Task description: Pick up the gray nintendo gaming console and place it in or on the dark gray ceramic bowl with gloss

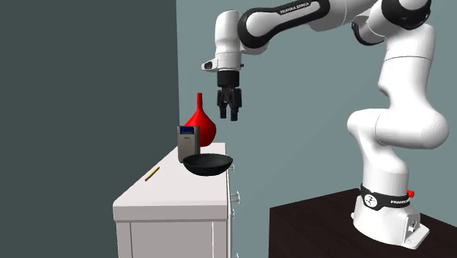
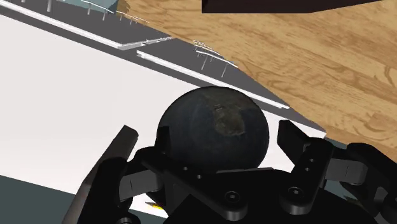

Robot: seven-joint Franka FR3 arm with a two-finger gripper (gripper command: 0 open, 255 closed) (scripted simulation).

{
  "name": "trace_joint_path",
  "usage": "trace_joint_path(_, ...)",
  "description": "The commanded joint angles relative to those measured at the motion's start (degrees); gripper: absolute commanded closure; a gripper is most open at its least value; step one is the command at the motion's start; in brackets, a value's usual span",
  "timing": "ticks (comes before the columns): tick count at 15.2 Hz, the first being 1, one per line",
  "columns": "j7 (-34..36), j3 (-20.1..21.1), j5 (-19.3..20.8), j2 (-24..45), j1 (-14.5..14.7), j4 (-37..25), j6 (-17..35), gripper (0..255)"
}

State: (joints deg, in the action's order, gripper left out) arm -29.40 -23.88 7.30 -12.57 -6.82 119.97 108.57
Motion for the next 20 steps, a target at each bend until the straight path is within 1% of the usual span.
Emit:
trace_joint_path(1,-2.4,-1.6,-1.9,4.0,-0.2,-3.2,1.3,0)
trace_joint_path(6,-9.2,-5.1,-8.4,14.7,-2.2,-11.9,3.6,0)
trace_joint_path(11,-15.5,-6.5,-16.2,26.0,-6.2,-22.6,3.4,0)
trace_joint_path(18,-16.3,-6.0,-17.3,27.6,-6.5,-19.3,8.2,0)
trace_joint_path(20,-16.3,-6.0,-17.4,27.8,-6.5,-19.1,8.5,0)
